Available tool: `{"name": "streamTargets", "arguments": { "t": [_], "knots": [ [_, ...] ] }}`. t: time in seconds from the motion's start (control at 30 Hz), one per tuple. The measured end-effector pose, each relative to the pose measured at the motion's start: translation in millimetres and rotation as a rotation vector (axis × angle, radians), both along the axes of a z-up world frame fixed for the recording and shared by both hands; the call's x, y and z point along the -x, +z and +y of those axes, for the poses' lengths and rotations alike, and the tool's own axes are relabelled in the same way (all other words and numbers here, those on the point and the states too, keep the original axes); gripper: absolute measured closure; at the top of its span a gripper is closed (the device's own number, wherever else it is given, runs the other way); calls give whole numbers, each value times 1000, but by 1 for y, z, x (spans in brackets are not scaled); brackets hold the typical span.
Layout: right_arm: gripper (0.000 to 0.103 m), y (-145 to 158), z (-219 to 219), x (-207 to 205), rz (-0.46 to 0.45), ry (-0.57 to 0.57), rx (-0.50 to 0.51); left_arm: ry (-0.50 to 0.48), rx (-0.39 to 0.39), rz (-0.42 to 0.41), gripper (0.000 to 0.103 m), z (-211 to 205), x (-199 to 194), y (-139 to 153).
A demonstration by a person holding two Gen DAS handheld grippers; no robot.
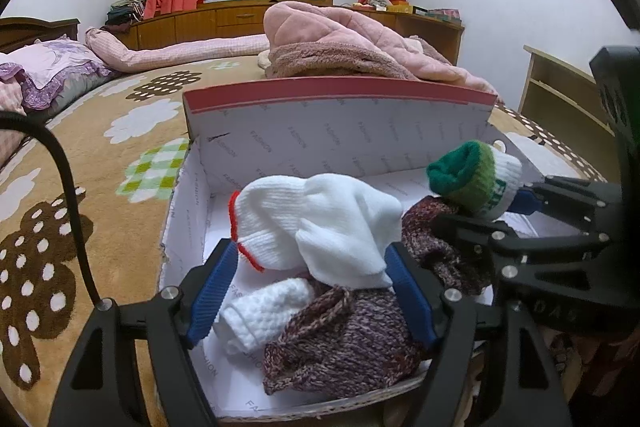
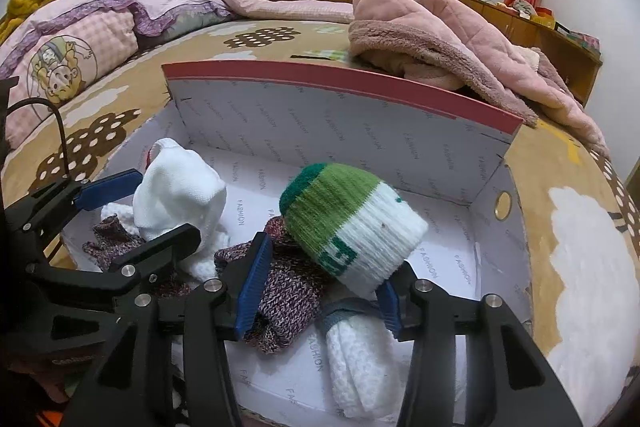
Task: Organize soft objects
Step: 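Lower the white sock into the shoebox with the left gripper while the right lowers its sock, then grasp a green knit sock with the left gripper while the right grasps a white mesh sock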
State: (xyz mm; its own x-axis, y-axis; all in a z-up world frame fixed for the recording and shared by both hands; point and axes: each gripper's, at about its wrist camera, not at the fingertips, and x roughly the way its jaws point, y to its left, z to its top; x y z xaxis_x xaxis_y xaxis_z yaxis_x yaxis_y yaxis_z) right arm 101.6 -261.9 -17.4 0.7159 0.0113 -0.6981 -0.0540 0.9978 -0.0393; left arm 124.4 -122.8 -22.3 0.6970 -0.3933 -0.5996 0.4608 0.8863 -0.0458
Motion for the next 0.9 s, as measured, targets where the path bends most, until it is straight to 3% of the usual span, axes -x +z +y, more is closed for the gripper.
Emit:
{"name": "streamTargets", "arguments": {
  "t": [0.2, 0.4, 0.5, 0.7, 0.9],
  "knots": [
    [38, 4, 1, 3, -17, -56, 50, -3, 0, 5, 23, 1, -2, 1],
    [32, 8, -1, 6, -23, -72, 60, -18, -13, 18, 23, -1, -3, 4],
    [25, 11, -2, 8, -35, -90, 69, -2, -48, -6, 17, -2, -1, 8],
    [19, 14, -6, 11, -27, -82, 35, 2, -59, -33, 15, 1, 2, 18],
    [19, 18, -1, 19, -52, -52, 63, 6, -40, -25, 15, 8, 8, 18]
  ]
}}
